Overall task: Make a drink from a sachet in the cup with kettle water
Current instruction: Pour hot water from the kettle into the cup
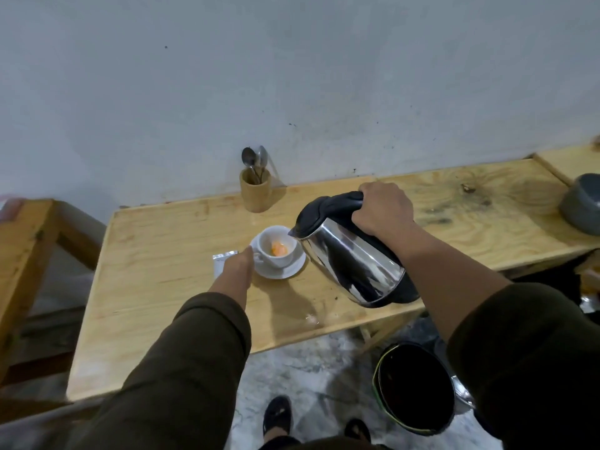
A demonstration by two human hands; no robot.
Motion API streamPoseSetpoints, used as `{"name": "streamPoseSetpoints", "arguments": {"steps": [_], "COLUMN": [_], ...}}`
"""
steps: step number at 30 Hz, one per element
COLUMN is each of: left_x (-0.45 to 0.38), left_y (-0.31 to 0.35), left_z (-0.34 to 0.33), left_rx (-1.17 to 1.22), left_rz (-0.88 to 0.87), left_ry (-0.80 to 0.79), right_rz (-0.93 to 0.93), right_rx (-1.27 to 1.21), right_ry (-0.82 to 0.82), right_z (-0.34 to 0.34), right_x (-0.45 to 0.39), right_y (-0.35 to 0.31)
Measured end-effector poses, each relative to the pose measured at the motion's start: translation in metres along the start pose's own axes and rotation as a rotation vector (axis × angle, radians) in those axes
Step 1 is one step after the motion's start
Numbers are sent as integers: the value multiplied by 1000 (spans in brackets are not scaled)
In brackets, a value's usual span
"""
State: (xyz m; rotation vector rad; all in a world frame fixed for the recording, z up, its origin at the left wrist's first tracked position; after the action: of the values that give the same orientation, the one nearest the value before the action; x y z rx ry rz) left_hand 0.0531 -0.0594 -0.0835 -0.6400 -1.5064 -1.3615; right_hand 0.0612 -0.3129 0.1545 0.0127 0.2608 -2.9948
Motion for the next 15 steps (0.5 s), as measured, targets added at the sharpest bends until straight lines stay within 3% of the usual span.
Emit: {"name": "streamPoseSetpoints", "arguments": {"steps": [7,12,15], "left_x": [-37,-88,-73], "left_y": [11,13,12], "left_z": [-5,-5,-4], "left_rx": [-99,-184,-207], "left_rz": [4,-2,5], "left_ry": [-77,-36,-13], "right_rz": [-3,-6,1], "right_rx": [64,110,124], "right_ry": [-43,-75,-83], "right_z": [-3,-3,-4], "right_x": [-7,-10,-11], "right_y": [-20,-32,-36]}}
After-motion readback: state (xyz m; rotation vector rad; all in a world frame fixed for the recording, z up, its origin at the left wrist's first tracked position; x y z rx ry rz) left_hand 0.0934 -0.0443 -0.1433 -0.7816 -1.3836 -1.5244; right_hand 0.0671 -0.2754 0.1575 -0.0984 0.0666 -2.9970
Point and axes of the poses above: each hand's wrist, its own x-axis away from the middle knuckle, its own z-axis out of the back of the hand, y = z × x, the point moved 8 cm from there along -x, towards the middle knuckle, and after that the axes turned 15 degrees about z, right-handed, at the moved point
